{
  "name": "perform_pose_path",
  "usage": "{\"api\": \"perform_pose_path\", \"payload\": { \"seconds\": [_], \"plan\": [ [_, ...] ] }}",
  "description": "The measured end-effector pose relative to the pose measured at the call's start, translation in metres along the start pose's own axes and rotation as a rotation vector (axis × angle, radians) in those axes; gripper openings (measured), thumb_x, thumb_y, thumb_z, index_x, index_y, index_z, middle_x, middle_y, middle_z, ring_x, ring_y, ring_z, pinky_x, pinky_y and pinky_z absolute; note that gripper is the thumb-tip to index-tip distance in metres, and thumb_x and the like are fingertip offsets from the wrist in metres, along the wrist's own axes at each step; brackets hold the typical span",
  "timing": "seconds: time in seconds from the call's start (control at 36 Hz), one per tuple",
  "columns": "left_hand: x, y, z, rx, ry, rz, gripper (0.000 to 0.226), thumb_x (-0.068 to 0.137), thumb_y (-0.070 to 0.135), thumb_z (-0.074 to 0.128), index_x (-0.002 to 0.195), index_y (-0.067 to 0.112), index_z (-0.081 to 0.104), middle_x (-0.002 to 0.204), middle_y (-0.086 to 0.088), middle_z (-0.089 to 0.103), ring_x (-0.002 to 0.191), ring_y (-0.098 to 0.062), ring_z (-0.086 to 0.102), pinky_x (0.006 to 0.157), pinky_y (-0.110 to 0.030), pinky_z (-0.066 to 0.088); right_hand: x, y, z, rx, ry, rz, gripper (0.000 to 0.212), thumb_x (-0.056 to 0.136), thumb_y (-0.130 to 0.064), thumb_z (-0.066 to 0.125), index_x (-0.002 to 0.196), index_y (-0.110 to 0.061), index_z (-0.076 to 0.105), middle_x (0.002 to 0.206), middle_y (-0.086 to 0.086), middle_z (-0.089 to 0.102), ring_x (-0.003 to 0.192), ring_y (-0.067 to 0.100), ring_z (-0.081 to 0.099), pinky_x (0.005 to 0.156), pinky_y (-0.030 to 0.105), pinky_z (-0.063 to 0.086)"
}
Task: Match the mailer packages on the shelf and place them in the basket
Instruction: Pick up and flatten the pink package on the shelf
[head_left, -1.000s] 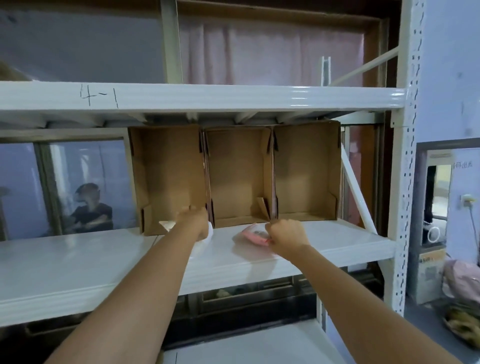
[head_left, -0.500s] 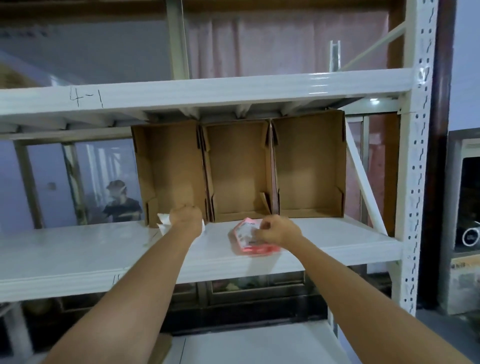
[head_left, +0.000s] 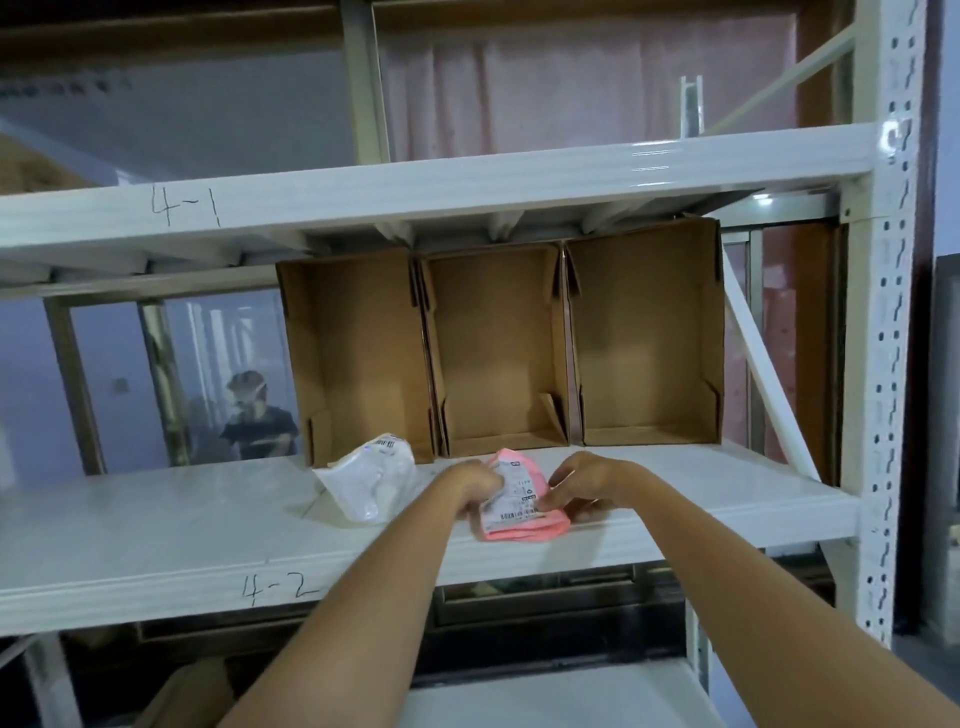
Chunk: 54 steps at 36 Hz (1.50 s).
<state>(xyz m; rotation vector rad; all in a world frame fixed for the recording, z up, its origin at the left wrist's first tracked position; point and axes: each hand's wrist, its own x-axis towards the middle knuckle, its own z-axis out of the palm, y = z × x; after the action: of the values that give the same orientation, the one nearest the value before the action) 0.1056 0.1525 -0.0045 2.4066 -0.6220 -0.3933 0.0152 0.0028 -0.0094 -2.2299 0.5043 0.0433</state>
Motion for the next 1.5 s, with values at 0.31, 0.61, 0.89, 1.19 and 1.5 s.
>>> {"api": "perform_pose_path", "payload": {
  "seconds": [0.31,0.61,0.89,1.19,1.5],
  "plan": [
    [0.025,-0.007,0.000,-0.734,-0.058,0.052,0.056,0.072,-0.004,0.077,0.122,-0.004,0.052,0.111,-0.021,0.067,0.092,-0.033,0.070,0.073,-0.044,0.059,0.021,0.003,0.002,0.422,-0.031,-0.129,0.037,0.085,-0.030,0.073,0.114,-0.011,0.061,0.106,0.008,0.072,0.100,0.024,0.069,0.090,0.037,0.055],
    [0.027,-0.011,-0.011,-0.807,-0.187,0.146,0.047,0.082,-0.006,0.066,0.126,-0.002,0.051,0.111,-0.019,0.068,0.096,-0.031,0.067,0.078,-0.042,0.057,0.036,-0.020,0.010,0.723,0.346,-0.150,0.023,0.085,-0.023,0.073,0.095,-0.004,0.065,0.084,0.007,0.069,0.070,0.017,0.066,0.057,0.023,0.054],
    [0.043,0.001,-0.002,-0.729,0.109,0.125,0.042,0.082,0.021,0.075,0.115,0.002,0.059,0.108,-0.017,0.070,0.091,-0.032,0.069,0.075,-0.040,0.058,0.049,-0.031,0.015,0.581,0.520,-0.214,0.016,0.091,-0.003,0.057,0.104,-0.002,0.066,0.093,0.016,0.067,0.080,0.026,0.064,0.075,0.035,0.052],
    [0.056,0.001,0.037,0.152,0.407,0.278,0.047,0.103,0.035,0.028,0.142,0.009,0.032,0.149,-0.011,0.034,0.134,-0.027,0.037,0.108,-0.039,0.033,0.059,0.000,0.046,-0.523,0.512,-0.240,0.048,0.102,-0.034,0.031,0.142,-0.010,0.041,0.151,0.007,0.035,0.138,0.026,0.034,0.107,0.040,0.037],
    [0.064,-0.008,0.041,0.429,0.073,0.411,0.043,0.098,0.025,0.043,0.140,0.013,0.042,0.142,-0.013,0.045,0.125,-0.027,0.046,0.107,-0.039,0.038,0.045,-0.001,0.039,-0.248,0.239,-0.199,0.044,0.103,-0.038,0.018,0.114,-0.015,0.054,0.138,0.016,0.050,0.128,0.029,0.045,0.105,0.045,0.037]
  ]
}}
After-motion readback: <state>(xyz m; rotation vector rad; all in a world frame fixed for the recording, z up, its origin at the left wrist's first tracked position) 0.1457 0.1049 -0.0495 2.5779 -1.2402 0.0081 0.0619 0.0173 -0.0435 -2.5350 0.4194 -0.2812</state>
